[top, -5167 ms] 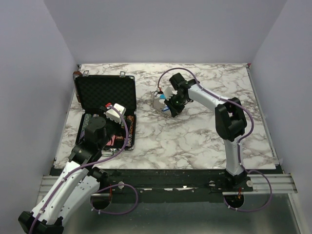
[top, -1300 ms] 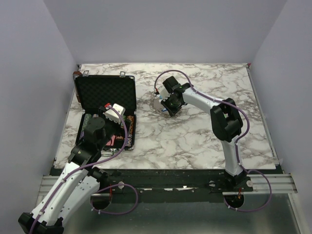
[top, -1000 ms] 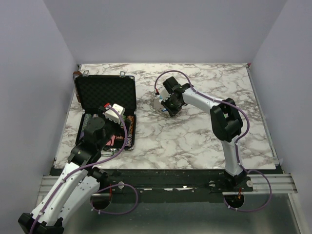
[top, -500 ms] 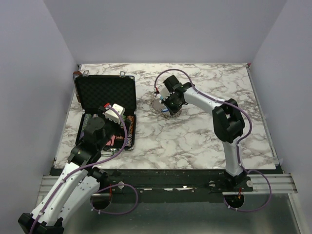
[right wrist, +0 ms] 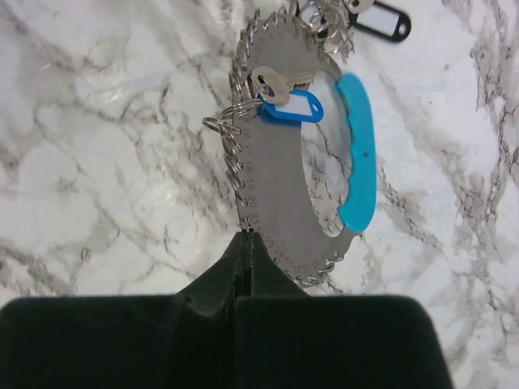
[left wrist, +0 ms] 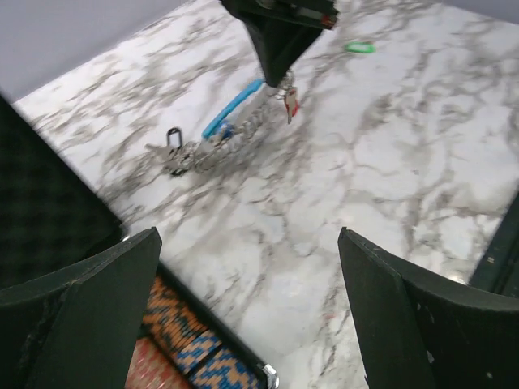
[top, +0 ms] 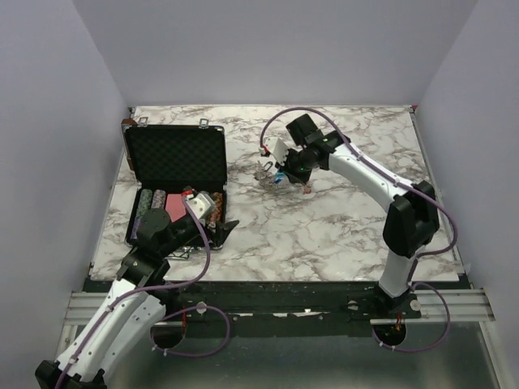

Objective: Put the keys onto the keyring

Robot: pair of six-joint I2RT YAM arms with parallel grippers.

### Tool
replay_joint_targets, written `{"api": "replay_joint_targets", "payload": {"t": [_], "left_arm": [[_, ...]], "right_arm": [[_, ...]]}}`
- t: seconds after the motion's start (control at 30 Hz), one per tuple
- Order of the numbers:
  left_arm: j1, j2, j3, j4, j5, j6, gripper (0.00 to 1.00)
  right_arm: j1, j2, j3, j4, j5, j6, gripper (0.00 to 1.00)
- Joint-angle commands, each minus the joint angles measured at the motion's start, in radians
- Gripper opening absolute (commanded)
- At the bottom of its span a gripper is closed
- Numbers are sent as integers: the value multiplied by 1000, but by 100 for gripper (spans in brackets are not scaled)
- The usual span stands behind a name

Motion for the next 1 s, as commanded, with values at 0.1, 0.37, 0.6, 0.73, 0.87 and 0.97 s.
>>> {"api": "replay_joint_targets", "payload": {"t": [0.1, 0.37, 0.6, 0.73, 0.87, 0.97], "left_arm": [[-1, 80, -58, 368, 421, -47, 91], [-157, 355, 69, 520, 350, -18, 81], [-272, 510, 119, 614, 195, -9, 81], [-297, 541, 108, 663, 138, -41, 73], [-324, 559, 102, 674, 95, -49, 66], [-343, 576, 94, 689, 70, -45, 63]], "right_arm": [[9, -228, -78, -101, -178, -292, 0], [9, -338, -90, -158, -375, -304, 0], [9, -384, -87, -208, -550, -305, 0], [9, -403, -103, -214, -595, -295, 0], [9, -409, -107, -220, -621, -289, 0], [9, -411, -107, -225, -642, -284, 0]]}}
